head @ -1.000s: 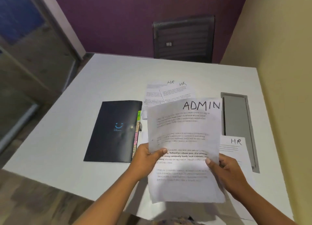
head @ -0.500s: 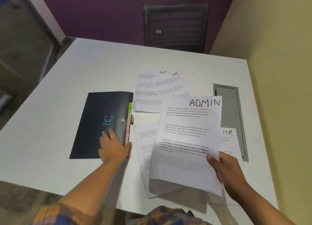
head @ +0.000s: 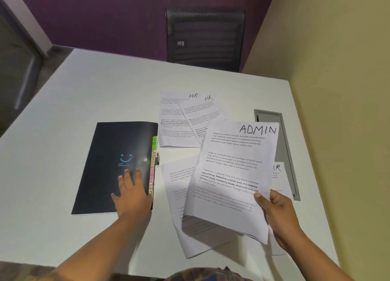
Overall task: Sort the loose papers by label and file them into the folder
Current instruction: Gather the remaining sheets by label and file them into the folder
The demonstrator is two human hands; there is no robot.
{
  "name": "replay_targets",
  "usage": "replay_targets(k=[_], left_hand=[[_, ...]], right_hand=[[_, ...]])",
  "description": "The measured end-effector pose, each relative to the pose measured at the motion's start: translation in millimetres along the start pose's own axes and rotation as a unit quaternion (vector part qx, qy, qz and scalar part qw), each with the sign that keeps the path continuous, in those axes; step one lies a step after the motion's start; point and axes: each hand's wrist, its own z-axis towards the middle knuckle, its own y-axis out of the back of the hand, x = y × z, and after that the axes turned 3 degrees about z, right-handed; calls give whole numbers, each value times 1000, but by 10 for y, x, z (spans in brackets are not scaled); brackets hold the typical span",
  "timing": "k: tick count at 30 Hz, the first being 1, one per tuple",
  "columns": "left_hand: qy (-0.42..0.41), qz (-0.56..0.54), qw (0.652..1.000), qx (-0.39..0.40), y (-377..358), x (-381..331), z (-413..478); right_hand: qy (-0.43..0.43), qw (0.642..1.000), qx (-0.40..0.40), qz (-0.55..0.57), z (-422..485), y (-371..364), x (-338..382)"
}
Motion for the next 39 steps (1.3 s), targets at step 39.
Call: replay_targets(k=[39], left_hand=[[-115, -131, 981, -88, 1173, 597, -261]], right_hand=[[106, 988, 109, -20, -40, -1103, 772]])
